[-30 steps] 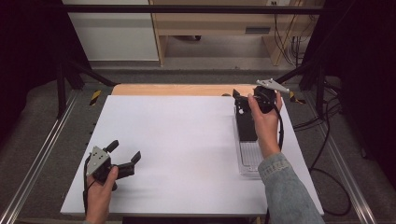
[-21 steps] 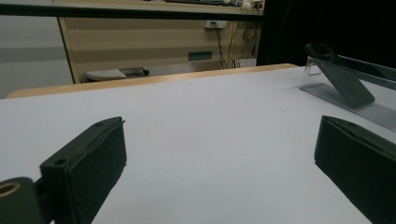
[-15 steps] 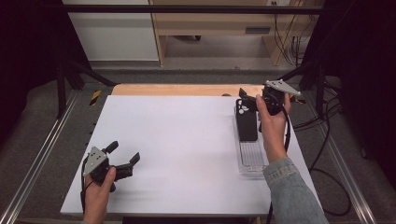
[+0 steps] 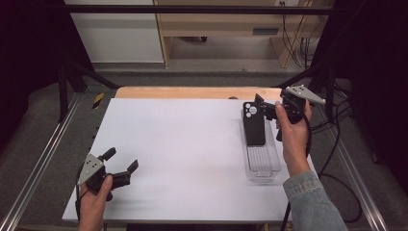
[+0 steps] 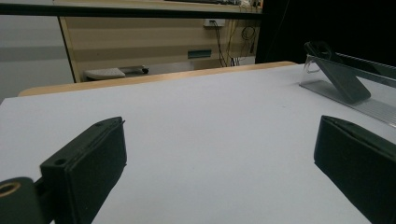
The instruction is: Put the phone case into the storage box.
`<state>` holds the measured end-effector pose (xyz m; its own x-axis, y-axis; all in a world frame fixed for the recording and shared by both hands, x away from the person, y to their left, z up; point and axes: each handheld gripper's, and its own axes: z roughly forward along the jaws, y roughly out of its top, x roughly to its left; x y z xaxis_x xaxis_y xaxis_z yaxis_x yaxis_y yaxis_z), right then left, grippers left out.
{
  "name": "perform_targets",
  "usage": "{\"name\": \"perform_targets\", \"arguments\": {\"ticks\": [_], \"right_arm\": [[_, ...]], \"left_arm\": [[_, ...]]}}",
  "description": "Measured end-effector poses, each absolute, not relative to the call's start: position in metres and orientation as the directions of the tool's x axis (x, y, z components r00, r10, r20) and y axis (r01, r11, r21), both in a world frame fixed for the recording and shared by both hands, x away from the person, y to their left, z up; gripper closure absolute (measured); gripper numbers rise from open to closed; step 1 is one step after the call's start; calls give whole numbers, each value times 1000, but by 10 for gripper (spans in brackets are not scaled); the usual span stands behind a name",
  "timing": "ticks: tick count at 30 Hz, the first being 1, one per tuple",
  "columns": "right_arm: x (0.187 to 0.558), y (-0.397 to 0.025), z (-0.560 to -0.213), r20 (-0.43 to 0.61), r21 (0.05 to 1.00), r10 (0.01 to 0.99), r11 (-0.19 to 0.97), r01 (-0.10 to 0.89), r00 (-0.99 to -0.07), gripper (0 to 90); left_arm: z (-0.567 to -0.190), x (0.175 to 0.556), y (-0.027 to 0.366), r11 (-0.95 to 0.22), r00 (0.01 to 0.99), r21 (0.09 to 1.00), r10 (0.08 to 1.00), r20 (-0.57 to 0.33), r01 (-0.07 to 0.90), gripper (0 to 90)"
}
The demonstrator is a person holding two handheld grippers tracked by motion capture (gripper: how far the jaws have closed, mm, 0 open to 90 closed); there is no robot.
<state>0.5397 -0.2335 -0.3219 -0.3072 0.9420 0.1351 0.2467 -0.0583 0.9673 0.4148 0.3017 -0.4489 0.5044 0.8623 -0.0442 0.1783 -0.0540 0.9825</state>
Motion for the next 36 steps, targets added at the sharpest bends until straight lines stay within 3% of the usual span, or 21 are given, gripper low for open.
{"name": "perform_targets", "arguments": {"ticks": [19,36], "right_arm": [[497,-268,-314,93,984,953,-44,174,-290,34],[474,-292,-330,62,994,958,-35,101,-279,32]], "left_arm": [[-448,391,310,-82,529,985,849,-9,150,21],[-448,390,306,-77,536,986,844,-14,147,21]]}}
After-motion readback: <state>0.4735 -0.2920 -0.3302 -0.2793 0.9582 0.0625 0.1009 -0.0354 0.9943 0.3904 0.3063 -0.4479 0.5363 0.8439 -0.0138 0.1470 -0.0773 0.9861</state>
